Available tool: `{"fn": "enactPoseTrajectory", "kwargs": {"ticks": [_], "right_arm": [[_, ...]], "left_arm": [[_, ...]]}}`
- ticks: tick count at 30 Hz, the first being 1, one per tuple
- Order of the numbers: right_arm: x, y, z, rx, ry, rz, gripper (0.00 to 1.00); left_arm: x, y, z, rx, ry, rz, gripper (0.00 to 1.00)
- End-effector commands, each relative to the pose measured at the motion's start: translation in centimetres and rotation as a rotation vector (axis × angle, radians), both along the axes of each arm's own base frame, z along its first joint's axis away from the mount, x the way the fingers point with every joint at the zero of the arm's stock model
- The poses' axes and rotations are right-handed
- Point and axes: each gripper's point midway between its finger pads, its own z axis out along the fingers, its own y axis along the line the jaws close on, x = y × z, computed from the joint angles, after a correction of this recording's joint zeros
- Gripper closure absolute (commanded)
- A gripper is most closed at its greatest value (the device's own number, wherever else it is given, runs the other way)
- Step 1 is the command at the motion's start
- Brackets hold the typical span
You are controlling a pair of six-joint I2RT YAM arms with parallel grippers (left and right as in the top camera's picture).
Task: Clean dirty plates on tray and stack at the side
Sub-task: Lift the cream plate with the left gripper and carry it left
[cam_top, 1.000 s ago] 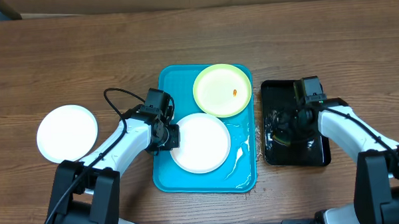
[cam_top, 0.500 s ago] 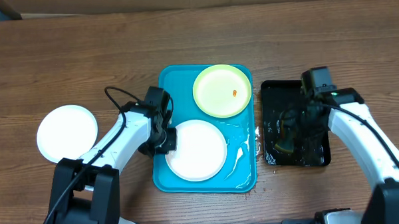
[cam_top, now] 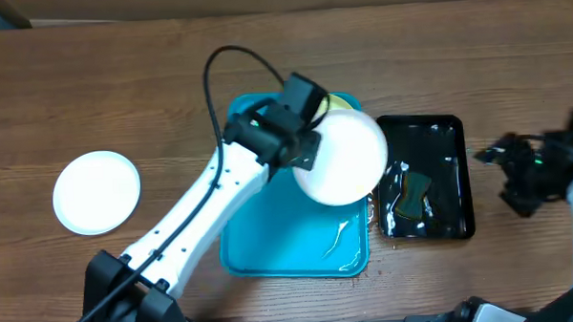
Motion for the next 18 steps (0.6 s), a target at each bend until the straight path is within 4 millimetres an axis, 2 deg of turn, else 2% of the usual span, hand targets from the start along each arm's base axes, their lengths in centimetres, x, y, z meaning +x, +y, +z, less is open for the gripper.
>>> {"fn": "enactPoseTrajectory", "kwargs": {"ticks": [1, 5, 6, 8, 10, 12, 18], "right_arm": [[-1.1, -2.3, 1.6, 0.07, -0.046, -0.122, 0.1], [-2.3, -3.4, 1.3, 0.063, -0.022, -0.151, 0.1], [-2.5, -3.4, 1.2, 0.055, -0.016, -0.138, 0.1], [-2.7, -3.2, 1.2, 0.054, -0.011, -0.111, 0.1], [-2.8, -3.1, 1.2, 0.054, -0.01, -0.109, 0.1], [-2.7, -3.1, 1.2, 0.054, -0.011, -0.109, 0.1], [-2.6, -3.2, 1.2, 0.05, -0.016, -0.109, 0.1]], "left_arm": [[2.6, -3.9, 3.5, -0.037, -0.223, -0.038, 0.96], [4.4, -9.1, 5.6, -0.113, -0.418, -0.057, 0.96], [4.6, -10.2, 5.7, -0.1, -0.466, -0.061, 0.96], [4.7, -12.2, 5.2, 0.034, -0.588, -0.1, 0.96], [4.5, -12.7, 5.0, 0.148, -0.659, -0.116, 0.96], [3.7, -12.9, 5.7, 0.301, -0.753, -0.11, 0.96], [1.6, -14.6, 9.9, 0.48, -0.93, -0.147, 0.96]]}}
